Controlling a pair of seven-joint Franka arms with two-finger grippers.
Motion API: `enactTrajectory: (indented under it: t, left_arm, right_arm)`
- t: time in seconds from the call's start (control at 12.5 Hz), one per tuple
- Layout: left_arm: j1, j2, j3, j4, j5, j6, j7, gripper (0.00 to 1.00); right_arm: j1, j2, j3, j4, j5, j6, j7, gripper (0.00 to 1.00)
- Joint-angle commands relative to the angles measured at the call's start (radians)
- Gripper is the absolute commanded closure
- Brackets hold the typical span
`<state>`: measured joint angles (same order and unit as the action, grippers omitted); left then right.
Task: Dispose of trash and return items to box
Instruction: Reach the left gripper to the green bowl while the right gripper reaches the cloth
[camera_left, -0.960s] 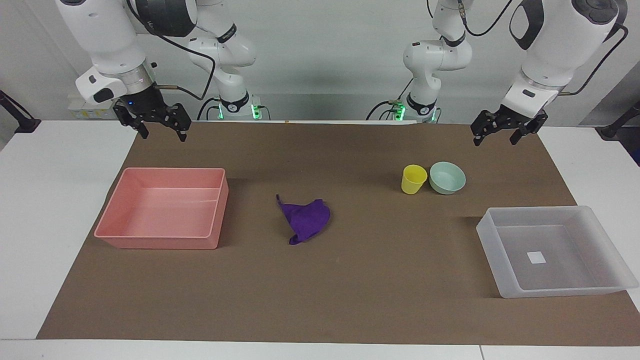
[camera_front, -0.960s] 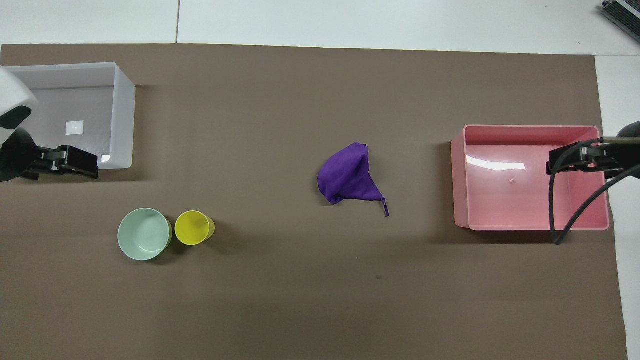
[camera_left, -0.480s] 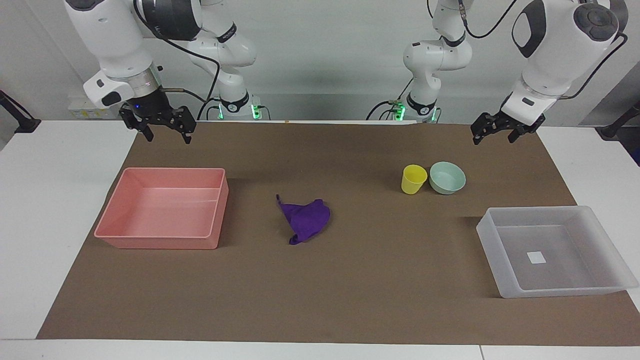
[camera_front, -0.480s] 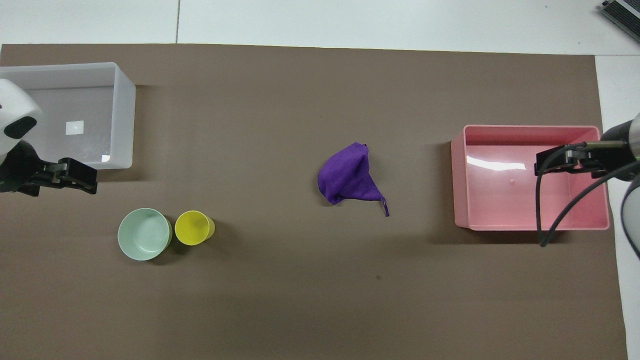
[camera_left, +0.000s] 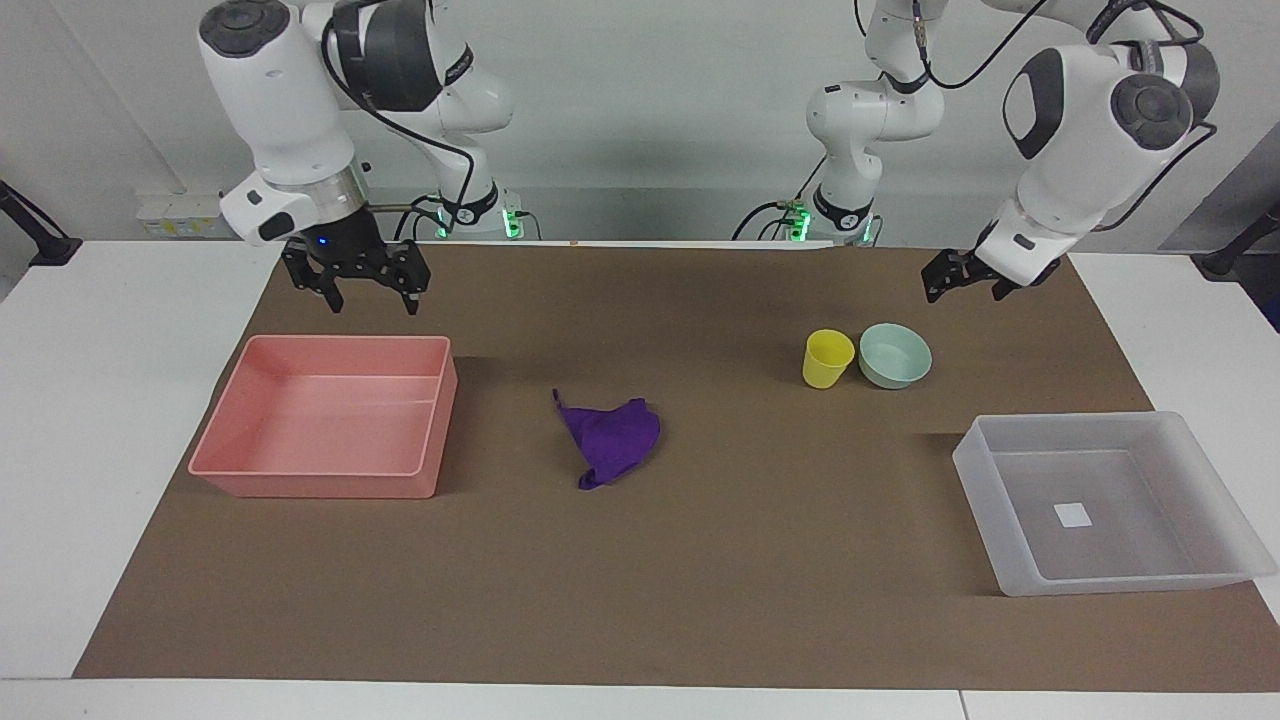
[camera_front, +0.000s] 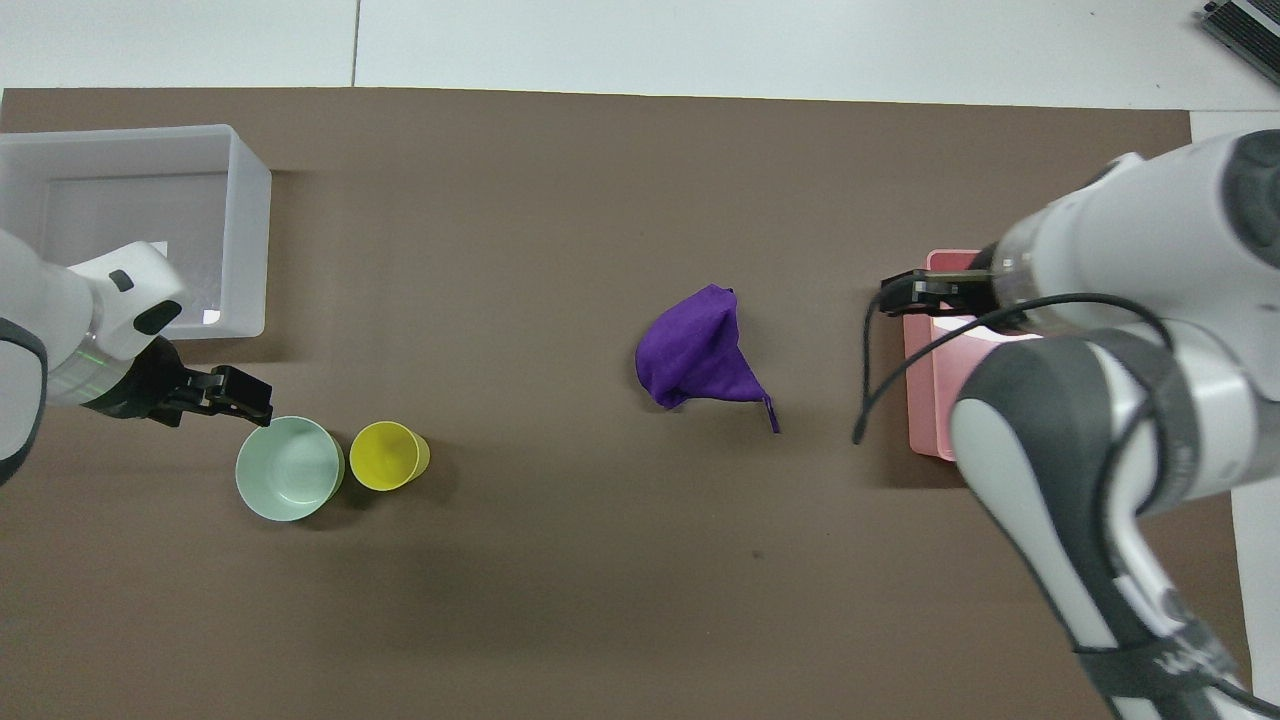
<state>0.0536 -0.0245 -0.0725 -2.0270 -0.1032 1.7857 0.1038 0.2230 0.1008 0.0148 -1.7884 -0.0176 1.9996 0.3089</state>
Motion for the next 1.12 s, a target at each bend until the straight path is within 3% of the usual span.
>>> enactTrajectory:
  t: [0.0,0.16,0.4,0.48,0.72,0.8,0.96,1.04]
  left_arm:
    - [0.077,-0.035,-0.003,-0.159,-0.041,0.145,0.148,0.00]
    - [0.092,-0.026,-0.003,-0.235,-0.041,0.236,0.181,0.00]
    - [0.086,-0.022,-0.003,-0.305,-0.041,0.294,0.182,0.00]
    - [0.083,-0.009,-0.003,-0.308,-0.041,0.299,0.182,0.08]
    - [0.083,0.055,-0.003,-0.302,-0.041,0.336,0.182,0.62]
    - [0.083,0.069,-0.003,-0.292,-0.041,0.336,0.182,0.79]
    - [0.092,0.093,-0.003,-0.271,-0.041,0.321,0.180,1.00]
    - [0.094,0.095,-0.001,-0.227,-0.041,0.267,0.180,1.00]
  right_arm:
    - [0.067,0.097,0.001,0.004,0.010,0.134,0.053,0.00]
    - [0.120,0.169,0.004,0.004,0.086,0.253,0.084,0.00]
    - [0.182,0.261,0.005,0.001,0.094,0.371,0.110,0.00]
    - [0.193,0.282,0.005,-0.006,0.093,0.401,0.114,0.00]
    - [0.228,0.321,0.004,-0.052,0.090,0.487,0.160,0.00]
    - [0.228,0.316,0.004,-0.075,0.078,0.499,0.154,0.08]
    - [0.226,0.315,0.004,-0.089,0.077,0.495,0.162,0.89]
    - [0.228,0.313,0.002,-0.089,0.077,0.481,0.180,1.00]
